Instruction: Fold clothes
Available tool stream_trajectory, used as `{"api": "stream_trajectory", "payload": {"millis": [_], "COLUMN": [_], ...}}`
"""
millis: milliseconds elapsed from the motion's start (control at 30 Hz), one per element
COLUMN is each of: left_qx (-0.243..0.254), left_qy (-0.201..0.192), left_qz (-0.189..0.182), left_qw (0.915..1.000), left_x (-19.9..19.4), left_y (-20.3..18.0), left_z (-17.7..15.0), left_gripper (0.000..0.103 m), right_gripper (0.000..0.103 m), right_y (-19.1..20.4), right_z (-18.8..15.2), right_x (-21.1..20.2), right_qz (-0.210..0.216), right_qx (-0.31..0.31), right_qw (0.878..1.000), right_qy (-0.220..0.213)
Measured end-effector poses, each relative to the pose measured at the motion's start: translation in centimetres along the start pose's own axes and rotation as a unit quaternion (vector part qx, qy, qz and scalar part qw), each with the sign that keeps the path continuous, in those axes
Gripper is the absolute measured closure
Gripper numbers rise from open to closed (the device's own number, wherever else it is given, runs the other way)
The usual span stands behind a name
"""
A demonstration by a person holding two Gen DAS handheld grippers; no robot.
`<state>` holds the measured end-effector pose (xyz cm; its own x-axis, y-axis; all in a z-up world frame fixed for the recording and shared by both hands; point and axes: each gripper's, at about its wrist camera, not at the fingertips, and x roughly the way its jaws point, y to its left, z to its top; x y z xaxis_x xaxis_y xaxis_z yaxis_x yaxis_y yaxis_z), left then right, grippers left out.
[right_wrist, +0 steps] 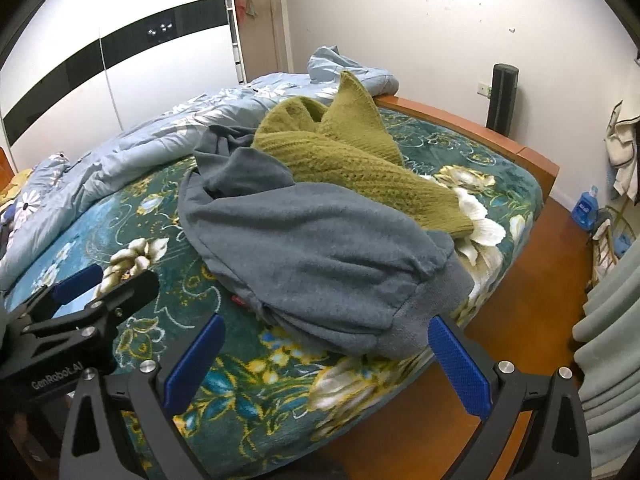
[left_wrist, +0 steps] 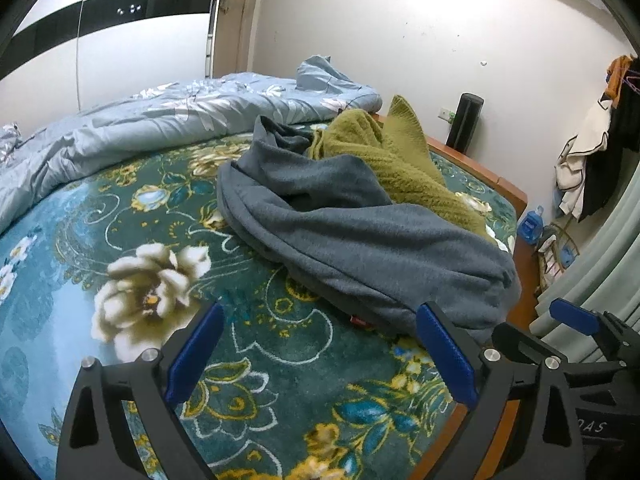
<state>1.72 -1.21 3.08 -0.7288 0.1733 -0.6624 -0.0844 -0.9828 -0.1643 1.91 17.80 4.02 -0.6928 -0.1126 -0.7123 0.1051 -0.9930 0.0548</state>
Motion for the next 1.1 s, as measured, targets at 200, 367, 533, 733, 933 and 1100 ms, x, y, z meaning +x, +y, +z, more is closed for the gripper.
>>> {"api": "stream_trajectory", "payload": {"millis": [200, 367, 533, 733, 933, 1100], "left_qx": [-0.008, -0.036, -0.070, -0.104, -0.120, -0.123], "left_qy": [-0.002, 0.005, 0.006, 0.019, 0.030, 0.038], "left_qz": [0.007, 0.009, 0.012, 0.013, 0.012, 0.012], "left_qw": [0.9999, 0.9993, 0.9975, 0.9943, 0.9923, 0.9916], "left_x": [-0.3, -0.3, -0.5, -0.2, 0.2, 0.4], "left_y": [0.6, 2.3, 4.2, 5.9, 6.7, 7.0], "left_z": [0.1, 0.2, 0.3, 0.3, 0.2, 0.1], "left_gripper": [0.006, 0.006, 0.006, 0.006, 0.006, 0.006], "right_gripper": [0.000, 0.000, 0.000, 0.000, 0.014, 0.019], "right_y": [0.4, 0.0, -0.7, -0.4, 0.1, 0.2], "right_z": [-0.2, 0.5, 4.6, 10.8, 14.6, 14.8], "right_x": [0.8, 1.7, 2.1, 6.2, 15.5, 19.5], "right_qz": [0.002, 0.017, -0.005, 0.007, -0.025, -0.031], "right_qx": [-0.004, -0.003, -0.023, -0.061, -0.099, -0.098], "right_qw": [1.000, 1.000, 1.000, 0.998, 0.994, 0.991], "right_qy": [0.016, 0.023, -0.011, -0.025, 0.044, 0.083]}}
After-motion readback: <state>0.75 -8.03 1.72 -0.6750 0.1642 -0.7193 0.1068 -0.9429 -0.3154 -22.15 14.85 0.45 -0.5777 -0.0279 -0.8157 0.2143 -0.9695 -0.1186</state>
